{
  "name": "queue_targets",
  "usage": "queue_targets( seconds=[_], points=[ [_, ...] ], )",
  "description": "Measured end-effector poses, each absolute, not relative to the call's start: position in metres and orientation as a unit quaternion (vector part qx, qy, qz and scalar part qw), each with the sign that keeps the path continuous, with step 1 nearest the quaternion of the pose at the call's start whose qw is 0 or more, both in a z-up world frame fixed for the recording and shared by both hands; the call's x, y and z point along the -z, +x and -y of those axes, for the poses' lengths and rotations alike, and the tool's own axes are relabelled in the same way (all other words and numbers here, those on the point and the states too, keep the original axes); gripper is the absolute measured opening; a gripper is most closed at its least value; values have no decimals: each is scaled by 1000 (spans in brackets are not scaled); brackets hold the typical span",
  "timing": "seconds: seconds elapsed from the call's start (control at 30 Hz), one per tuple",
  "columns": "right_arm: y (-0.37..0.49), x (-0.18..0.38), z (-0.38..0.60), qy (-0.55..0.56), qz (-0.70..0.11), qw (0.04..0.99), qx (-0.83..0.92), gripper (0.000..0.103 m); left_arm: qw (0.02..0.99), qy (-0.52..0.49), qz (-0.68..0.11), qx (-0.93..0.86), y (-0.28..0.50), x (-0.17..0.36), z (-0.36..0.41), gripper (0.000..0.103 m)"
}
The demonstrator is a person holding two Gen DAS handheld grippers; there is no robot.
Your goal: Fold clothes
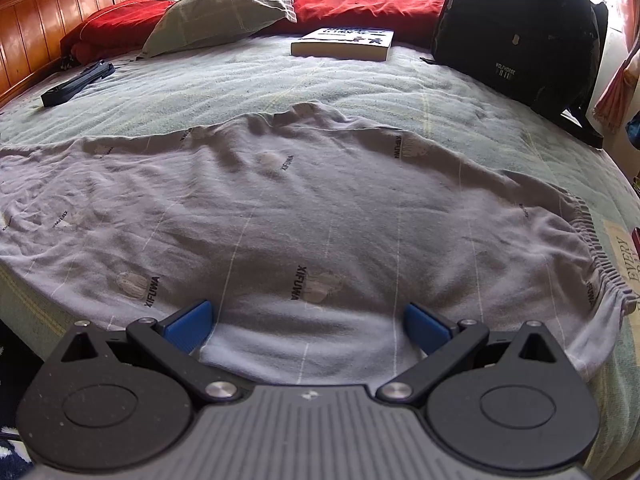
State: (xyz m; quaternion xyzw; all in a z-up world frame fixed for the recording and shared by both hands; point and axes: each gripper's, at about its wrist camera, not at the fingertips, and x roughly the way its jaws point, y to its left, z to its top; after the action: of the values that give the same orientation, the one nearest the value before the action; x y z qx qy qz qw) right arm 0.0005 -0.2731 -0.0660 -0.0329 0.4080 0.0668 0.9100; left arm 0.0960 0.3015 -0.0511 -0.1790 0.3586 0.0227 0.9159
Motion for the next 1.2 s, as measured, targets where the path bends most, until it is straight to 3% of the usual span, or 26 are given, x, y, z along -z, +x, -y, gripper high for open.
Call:
queue_targets(
  seconds=[0.43,0.67,0.77,1.1,1.2],
  points=[
    [-3,68,273,-30,-397,915,-63,103,906,-151,-395,28,37,62,-268,102],
    [-8,55,277,-24,-391,918,-58,103,923,-67,-376,43,19,33,-210,102],
    [-20,37,294,-11,-350,935,-46,103,926,-21,-371,66,18,28,-174,102],
    [-41,69,343,15,-358,933,-10,103,917,100,-373,98,25,64,-82,102],
    [-54,64,347,22,-354,935,-14,103,912,83,-391,90,25,75,-83,102]
  ],
)
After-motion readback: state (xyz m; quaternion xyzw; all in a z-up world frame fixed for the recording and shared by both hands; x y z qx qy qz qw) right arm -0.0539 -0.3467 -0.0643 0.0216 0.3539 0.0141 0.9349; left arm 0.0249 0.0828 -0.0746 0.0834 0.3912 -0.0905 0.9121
